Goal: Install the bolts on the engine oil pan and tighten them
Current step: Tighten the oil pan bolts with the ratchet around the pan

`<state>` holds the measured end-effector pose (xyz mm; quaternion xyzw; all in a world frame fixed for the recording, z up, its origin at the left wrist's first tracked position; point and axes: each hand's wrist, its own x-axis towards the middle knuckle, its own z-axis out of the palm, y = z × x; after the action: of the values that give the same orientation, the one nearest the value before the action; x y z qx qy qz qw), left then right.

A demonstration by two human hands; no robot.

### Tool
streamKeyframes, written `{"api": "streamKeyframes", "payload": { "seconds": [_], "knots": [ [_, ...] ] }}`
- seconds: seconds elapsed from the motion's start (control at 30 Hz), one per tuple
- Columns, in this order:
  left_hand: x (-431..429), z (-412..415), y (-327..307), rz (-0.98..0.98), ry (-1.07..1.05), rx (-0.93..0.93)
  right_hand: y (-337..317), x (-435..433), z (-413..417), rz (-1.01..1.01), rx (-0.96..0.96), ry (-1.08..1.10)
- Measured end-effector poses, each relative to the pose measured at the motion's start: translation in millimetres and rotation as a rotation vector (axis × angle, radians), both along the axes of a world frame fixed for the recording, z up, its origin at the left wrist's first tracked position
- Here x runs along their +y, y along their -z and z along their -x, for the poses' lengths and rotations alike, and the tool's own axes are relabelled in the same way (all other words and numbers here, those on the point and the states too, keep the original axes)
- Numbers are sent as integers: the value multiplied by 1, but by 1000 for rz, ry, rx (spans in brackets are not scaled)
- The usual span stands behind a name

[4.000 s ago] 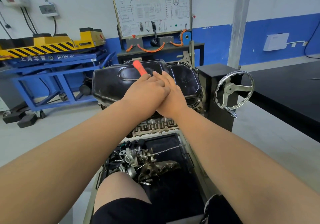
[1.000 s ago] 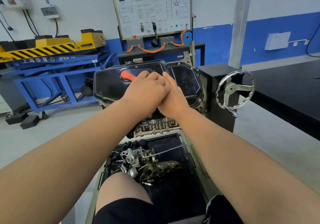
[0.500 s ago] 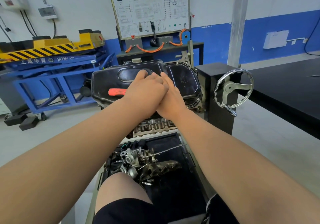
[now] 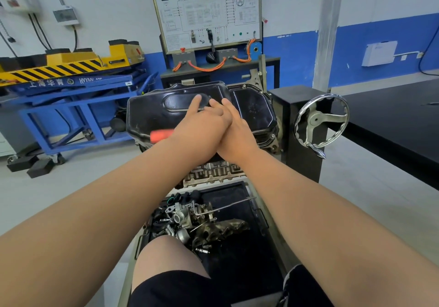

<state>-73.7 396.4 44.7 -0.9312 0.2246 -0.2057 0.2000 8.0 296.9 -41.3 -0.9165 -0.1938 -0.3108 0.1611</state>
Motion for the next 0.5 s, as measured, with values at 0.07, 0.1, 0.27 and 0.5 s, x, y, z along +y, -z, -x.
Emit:
{"api": "streamKeyframes", "payload": {
  "seconds": [0.07, 0.1, 0.27, 0.5],
  "knots": [
    [4, 1, -2, -150, 78, -65, 0, 4, 0, -34, 6, 16],
    [5, 2, -3, -200, 103, -90, 0, 5, 0, -56, 12, 13],
    [10, -1, 0, 24, 53, -67, -1, 1, 6, -244, 10, -126],
    [-2, -4, 8, 126, -60, -34, 0, -1, 3, -204, 35, -125]
  ]
}}
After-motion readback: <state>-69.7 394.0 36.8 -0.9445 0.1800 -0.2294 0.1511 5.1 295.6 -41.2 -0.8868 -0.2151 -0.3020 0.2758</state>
